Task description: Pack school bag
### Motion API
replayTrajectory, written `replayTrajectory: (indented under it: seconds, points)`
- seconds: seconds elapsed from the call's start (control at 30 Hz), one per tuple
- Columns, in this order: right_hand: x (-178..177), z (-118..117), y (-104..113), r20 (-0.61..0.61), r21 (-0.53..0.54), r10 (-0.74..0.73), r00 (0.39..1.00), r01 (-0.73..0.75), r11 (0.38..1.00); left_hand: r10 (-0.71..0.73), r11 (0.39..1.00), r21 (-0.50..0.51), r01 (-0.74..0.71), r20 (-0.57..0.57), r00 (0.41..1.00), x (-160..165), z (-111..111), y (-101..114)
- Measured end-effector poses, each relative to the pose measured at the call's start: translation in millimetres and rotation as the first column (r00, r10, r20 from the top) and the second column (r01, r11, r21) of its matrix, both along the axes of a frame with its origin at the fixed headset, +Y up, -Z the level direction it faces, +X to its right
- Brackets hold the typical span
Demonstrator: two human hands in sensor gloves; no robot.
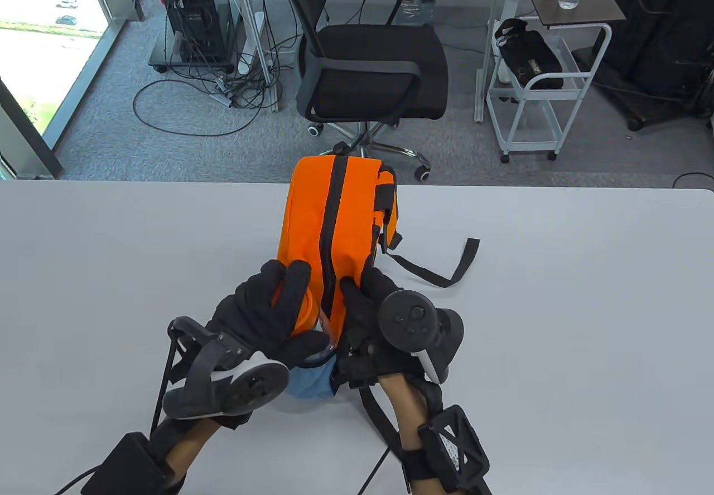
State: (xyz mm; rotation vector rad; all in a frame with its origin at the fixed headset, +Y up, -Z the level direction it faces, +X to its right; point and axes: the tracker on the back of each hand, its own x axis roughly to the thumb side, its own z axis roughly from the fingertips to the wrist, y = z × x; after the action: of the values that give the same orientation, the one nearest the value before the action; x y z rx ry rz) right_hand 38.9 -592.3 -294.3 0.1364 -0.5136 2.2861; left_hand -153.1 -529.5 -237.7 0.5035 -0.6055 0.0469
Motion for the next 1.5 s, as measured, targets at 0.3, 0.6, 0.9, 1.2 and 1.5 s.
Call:
replayTrajectory:
  seconds: [0.3,0.6,0.9,1.2,1.5]
  points:
    - [11,-3,-4,-0.075,-0.078,-0.073,0.995,0.067,0.995,0.162,0.937,-0.344,-0.055,0.291,0.943,0,2,-16]
    - [-5,18,8,-0.274,-0.058,0.129,0.953,-0.151,0.987,-0.136,0.962,-0.24,0.127,-0.023,0.99,6,10,-56]
    - [22,-5,70,0.058,-0.006,0.564,0.824,-0.564,0.826,-0.065,0.981,-0.189,0.041,-0.127,0.99,23,13,-60]
    - [-12,-16,76,-0.067,0.166,0.854,0.516,-0.838,0.519,-0.066,0.943,-0.331,0.026,-0.112,0.992,-11,12,-74]
    - [-49,37,101,0.13,0.234,0.883,0.451,-0.88,0.414,0.203,0.881,-0.396,-0.26,-0.182,0.962,-45,-31,-65]
